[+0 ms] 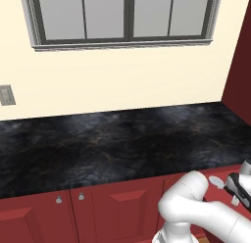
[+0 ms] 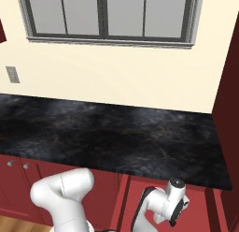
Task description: Take the pizza cutter from the drawer on the right and place it on the dining counter for cutting.
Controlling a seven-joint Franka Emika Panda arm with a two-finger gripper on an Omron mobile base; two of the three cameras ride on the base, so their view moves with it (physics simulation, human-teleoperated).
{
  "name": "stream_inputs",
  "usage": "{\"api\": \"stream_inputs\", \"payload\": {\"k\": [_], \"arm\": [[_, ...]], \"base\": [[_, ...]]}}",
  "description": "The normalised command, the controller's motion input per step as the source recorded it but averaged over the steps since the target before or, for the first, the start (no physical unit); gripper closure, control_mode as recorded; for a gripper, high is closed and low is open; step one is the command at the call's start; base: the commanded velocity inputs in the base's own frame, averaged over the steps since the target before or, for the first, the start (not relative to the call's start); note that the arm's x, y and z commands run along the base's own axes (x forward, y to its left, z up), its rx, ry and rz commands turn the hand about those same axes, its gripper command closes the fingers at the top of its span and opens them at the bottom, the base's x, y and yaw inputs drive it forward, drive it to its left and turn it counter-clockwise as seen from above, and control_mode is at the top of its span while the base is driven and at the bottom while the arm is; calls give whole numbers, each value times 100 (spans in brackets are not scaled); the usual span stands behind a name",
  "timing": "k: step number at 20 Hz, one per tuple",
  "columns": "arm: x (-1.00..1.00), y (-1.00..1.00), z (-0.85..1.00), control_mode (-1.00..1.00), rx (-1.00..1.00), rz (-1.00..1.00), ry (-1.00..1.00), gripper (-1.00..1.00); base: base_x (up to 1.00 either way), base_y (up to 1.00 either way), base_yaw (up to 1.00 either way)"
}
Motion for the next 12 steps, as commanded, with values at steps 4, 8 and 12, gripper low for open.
{"api": "stream_inputs", "payload": {"k": [4, 8, 12], "arm": [[-22, -21, 30, -100, 0, 0, 0, 100], [-27, -14, 47, -100, 0, 0, 0, 100], [-33, -13, 52, -100, 0, 0, 0, 100]], "base": [[0, 0, 0], [0, 0, 0], [0, 0, 0]]}}
